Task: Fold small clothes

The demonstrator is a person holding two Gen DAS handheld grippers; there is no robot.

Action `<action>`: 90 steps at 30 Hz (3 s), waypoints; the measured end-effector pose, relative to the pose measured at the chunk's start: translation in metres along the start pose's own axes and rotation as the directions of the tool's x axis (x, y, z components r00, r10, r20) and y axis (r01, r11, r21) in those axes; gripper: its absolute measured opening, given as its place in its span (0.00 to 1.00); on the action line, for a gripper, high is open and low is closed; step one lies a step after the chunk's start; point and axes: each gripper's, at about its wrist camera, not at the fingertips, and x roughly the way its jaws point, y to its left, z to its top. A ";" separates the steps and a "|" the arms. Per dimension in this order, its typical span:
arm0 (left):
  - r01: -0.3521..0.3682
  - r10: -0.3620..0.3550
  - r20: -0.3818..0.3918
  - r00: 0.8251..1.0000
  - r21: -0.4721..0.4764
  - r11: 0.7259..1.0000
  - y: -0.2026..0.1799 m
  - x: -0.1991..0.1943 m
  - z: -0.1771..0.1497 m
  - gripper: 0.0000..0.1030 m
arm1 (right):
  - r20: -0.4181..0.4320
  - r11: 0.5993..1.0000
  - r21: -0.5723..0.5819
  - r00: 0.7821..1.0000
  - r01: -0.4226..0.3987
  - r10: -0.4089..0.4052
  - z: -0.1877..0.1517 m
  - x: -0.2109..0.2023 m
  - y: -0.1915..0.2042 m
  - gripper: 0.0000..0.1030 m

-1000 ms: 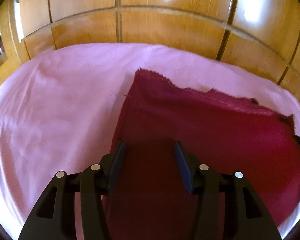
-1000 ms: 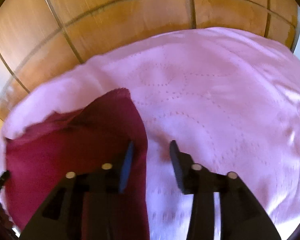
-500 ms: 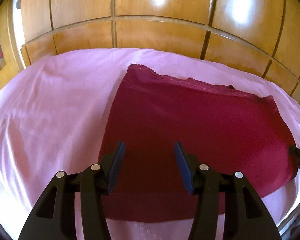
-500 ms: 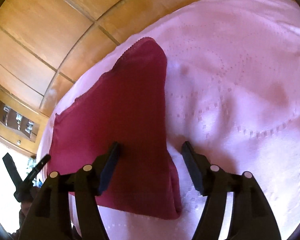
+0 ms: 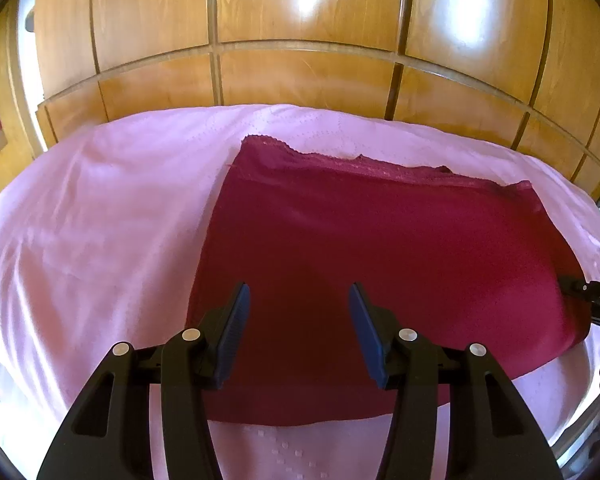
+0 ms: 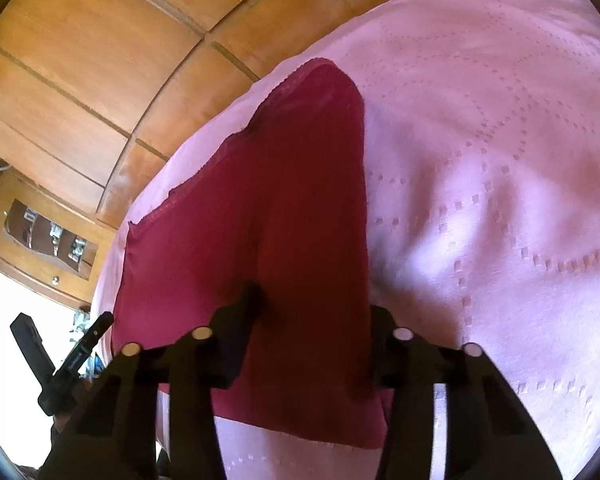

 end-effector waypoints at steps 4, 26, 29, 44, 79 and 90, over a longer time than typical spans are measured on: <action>0.004 -0.004 -0.012 1.000 0.005 1.000 -0.001 0.004 0.000 0.49 | -0.008 1.000 -0.019 1.000 0.012 -0.012 0.005 0.001 0.009 0.30; 0.038 -0.037 -0.050 0.998 0.021 0.999 -0.002 0.009 -0.003 0.49 | -0.009 0.984 -0.174 0.999 -0.040 0.039 0.015 -0.011 0.106 0.22; 0.056 -0.054 -0.059 0.997 0.020 0.998 -0.001 0.008 -0.003 0.49 | -0.012 0.978 -0.201 0.999 -0.050 0.049 0.016 -0.008 0.128 0.21; 0.311 -0.329 0.003 0.944 -0.335 0.890 0.099 -0.017 0.038 0.49 | -0.167 0.906 -0.387 0.979 -0.172 0.115 -0.005 0.076 0.260 0.08; 0.515 -0.601 -0.314 0.735 -0.318 0.796 -0.023 0.095 0.112 0.70 | -0.112 0.933 -0.350 0.992 -0.087 0.050 -0.070 0.016 0.138 0.71; 0.544 -0.547 -0.111 0.830 -0.058 0.837 -0.008 0.001 0.154 0.24 | -0.083 0.928 -0.365 0.995 -0.074 0.046 -0.064 -0.001 0.139 0.72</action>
